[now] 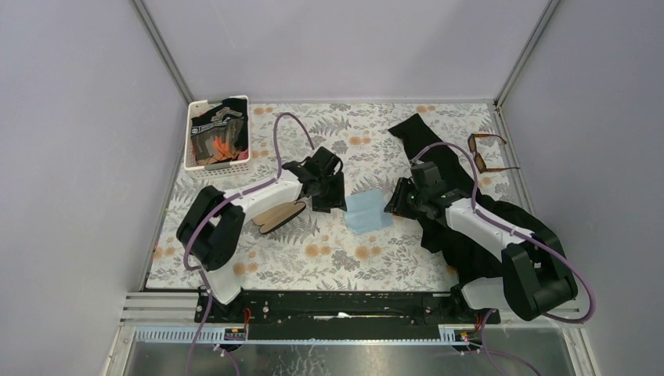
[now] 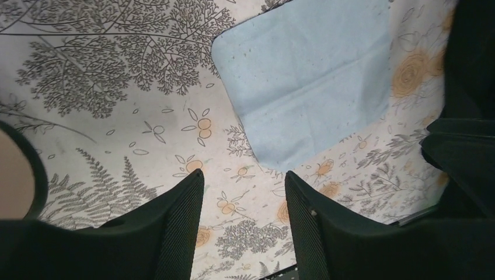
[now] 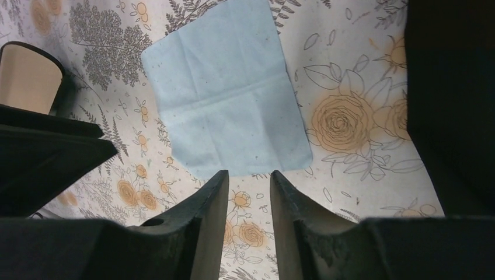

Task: Organize the sunglasses
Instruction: Adjust the glasses cleaning cloth at the center of the board.

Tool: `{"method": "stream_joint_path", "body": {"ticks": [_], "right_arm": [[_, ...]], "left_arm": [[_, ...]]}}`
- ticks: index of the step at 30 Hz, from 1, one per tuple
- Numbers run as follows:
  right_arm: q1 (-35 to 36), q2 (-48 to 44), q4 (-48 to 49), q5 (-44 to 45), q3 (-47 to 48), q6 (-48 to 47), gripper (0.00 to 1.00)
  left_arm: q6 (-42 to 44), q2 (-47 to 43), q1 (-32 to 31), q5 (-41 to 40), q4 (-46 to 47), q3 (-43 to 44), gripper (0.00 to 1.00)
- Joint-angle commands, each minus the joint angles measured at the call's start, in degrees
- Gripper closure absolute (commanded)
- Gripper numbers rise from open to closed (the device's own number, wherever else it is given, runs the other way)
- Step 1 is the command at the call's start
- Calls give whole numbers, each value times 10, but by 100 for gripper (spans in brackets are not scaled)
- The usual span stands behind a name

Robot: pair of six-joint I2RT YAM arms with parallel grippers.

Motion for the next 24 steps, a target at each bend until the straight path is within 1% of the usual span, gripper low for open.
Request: {"method": "stream_joint_path", "body": {"ticks": [1,4,6,12,16,19,22,24], "right_arm": [[16,31,39,-12,27,-5,64],[16,67,55,3,32,-5,71],[15,88,57,21,43,-4,73],[12,127,55,33,75,-16,74],[11,126,51,44,65,-13,74],[9,110,50,58,38,-9,73],[7,92,49,65,5,-4,72],[7,79,49,68,-13,-1,73]], "left_arm": [[-13,30,-5,-18,39,11,44],[-11,67,-4,-40,43,36,51],[-7,101,-3,-52,37,58,52],[-2,158,5,-65,39,101,52],[1,188,5,-62,30,120,57],[0,201,5,-46,35,120,63],[1,210,5,-34,37,125,75],[3,209,5,-34,37,129,84]]}}
